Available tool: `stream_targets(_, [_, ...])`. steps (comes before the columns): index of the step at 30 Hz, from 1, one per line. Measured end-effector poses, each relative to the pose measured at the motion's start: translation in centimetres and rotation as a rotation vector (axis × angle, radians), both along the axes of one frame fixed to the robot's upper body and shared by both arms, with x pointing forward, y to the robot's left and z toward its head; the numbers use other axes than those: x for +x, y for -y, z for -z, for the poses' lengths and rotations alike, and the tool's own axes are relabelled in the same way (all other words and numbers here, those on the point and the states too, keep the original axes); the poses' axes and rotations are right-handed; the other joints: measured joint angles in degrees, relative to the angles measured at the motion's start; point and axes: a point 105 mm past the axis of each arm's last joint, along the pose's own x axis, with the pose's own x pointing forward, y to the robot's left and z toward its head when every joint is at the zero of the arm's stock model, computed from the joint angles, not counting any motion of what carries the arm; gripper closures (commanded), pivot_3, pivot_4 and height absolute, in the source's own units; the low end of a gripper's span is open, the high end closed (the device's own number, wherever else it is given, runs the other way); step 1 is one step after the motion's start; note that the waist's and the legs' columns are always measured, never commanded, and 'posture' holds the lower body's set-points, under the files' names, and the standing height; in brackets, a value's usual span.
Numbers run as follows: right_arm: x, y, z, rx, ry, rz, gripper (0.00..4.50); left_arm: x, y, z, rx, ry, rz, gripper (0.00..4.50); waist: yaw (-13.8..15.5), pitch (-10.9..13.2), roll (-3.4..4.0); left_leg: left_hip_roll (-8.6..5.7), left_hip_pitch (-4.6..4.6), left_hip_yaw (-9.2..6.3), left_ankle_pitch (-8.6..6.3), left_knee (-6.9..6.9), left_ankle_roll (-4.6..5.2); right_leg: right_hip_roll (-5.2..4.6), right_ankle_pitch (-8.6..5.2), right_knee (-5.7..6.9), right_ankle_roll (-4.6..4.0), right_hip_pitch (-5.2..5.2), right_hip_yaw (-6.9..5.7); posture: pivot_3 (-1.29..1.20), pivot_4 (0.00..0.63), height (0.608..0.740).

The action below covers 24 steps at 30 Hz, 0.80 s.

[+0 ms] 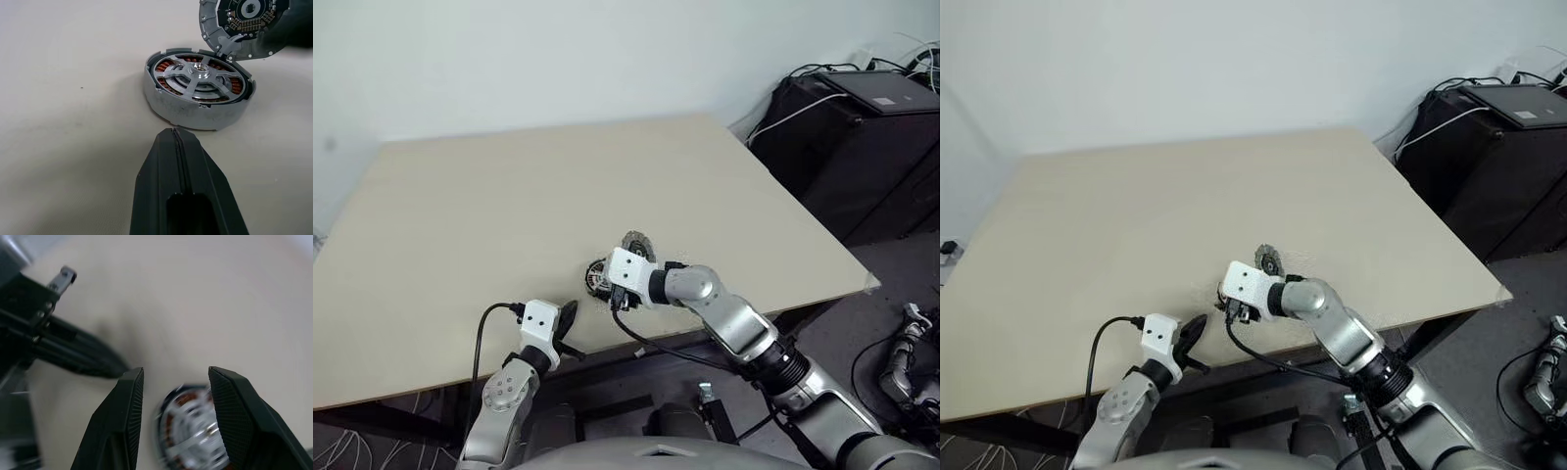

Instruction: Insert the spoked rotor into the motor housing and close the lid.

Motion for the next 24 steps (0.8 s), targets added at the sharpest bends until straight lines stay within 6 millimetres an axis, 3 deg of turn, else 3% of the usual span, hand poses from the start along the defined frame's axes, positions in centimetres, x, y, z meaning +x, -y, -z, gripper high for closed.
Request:
stream_targets(4, [1.5, 0.2, -3.6, 0.171, 0.215, 0.089, 3.53, 0.0, 0.0, 0.0, 0.0, -0.001, 0.002, 4.5, 0.14, 0.02, -0.04, 0.02, 0.09, -0.02, 0.0, 0.01, -0.02, -0.06, 0.0, -0.01, 0.0, 0.12, -0.02, 0.0, 0.0, 0.74])
stream_targets(7, [4.2, 3.2, -5.9, 0.235, 0.378, 0.314, 4.47, -0.2, -0.1, 0.2, 0.006, -0.008, 0.003, 4.5, 0.77, -0.01, -0.1, 0.0, 0.05, 0.02, 0.0, 0.09, -0.02, -0.12, 0.01, -0.04, -0.01, 0.16, -0.01, 0.0, 0.0, 0.74])
stream_targets(10, [5.9, 7.0, -6.5, 0.224, 0.48, 0.524, 4.47, -0.3, -0.4, 0.3, 0.016, -0.013, 0.005, 4.5, 1.12, -0.01, -0.12, -0.01, 0.05, 0.06, -0.01, 0.08, -0.01, -0.14, 0.01, -0.08, -0.01, 0.16, 0.0, 0.0, 0.0, 0.74])
stream_targets(13, [7.1, 12.6, -4.8, 0.135, 0.492, 0.795, 4.47, -0.4, -0.4, 0.3, 0.017, -0.014, 0.012, 4.5, 1.48, -0.01, -0.12, -0.01, 0.04, 0.13, 0.0, 0.07, -0.01, -0.14, 0.01, -0.08, -0.02, 0.17, -0.01, 0.0, 0.0, 0.74])
stream_targets(16, [6.6, 16.9, -1.9, 0.001, 0.428, 0.932, 4.47, -0.4, -0.5, 0.4, 0.025, -0.022, 0.022, 4.5, 1.31, -0.01, -0.07, 0.01, 0.07, 0.11, 0.0, 0.07, -0.01, -0.12, 0.01, -0.07, -0.01, 0.17, 0.0, 0.0, 0.0, 0.74])
stream_targets(19, [5.3, 18.2, 1.3, -0.112, 0.324, 0.93, 4.47, -0.2, -0.6, 0.4, 0.033, -0.022, 0.03, 4.5, 0.7, 0.0, 0.0, 0.03, 0.12, -0.01, 0.0, 0.07, -0.01, -0.07, 0.0, -0.04, -0.01, 0.19, 0.01, 0.0, 0.0, 0.74])
stream_targets(24, [3.9, 17.2, 4.9, -0.173, 0.186, 0.857, 4.47, -0.1, -0.4, 0.3, 0.031, -0.022, 0.045, 4.5, 0.32, 0.02, 0.01, 0.02, 0.24, -0.12, 0.0, 0.1, 0.0, -0.07, 0.01, -0.02, 0.0, 0.31, 0.01, 0.0, 0.0, 0.74])
